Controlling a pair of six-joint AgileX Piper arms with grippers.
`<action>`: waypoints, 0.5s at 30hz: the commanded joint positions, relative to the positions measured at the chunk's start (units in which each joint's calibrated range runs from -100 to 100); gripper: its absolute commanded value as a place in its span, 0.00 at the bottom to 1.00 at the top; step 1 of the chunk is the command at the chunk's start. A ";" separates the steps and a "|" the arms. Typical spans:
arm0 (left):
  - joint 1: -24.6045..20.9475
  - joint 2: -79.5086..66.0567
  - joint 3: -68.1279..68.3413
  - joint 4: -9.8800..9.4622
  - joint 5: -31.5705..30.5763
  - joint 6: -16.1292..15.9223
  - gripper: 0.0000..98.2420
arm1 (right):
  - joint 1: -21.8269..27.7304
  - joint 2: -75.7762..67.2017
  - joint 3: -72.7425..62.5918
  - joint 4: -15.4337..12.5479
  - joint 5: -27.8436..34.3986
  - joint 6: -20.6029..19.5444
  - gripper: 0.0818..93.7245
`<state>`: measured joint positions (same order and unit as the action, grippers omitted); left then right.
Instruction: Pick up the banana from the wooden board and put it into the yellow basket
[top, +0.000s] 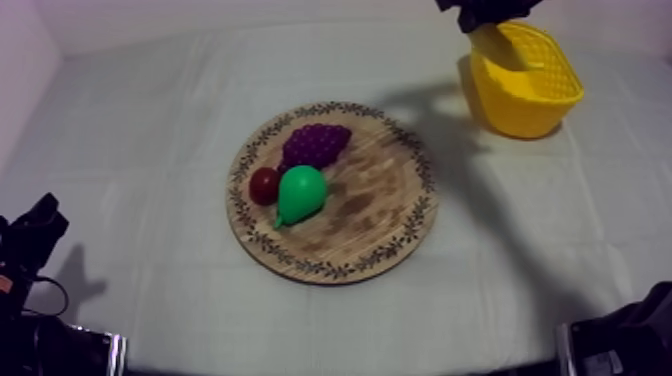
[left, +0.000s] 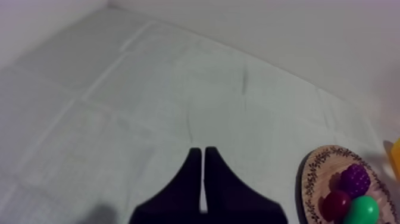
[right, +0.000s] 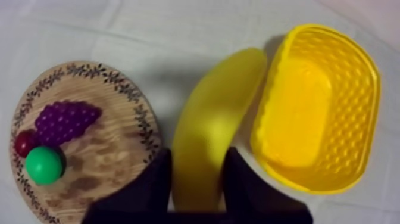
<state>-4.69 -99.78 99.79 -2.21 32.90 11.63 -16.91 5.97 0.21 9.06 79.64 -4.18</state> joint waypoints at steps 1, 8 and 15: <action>0.02 -0.05 -0.01 0.03 0.00 0.02 0.00 | 1.52 1.19 -1.89 0.23 0.07 0.29 0.16; 0.02 -0.05 -0.01 0.03 0.00 0.01 0.00 | 6.01 6.91 -8.87 0.83 0.07 0.83 0.16; 0.02 -0.05 -0.01 0.03 0.00 -0.01 0.00 | 9.64 11.89 -13.71 1.26 0.03 1.05 0.15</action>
<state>-4.69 -99.78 99.79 -2.21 32.90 11.63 -7.95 17.12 -13.13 10.37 79.60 -3.15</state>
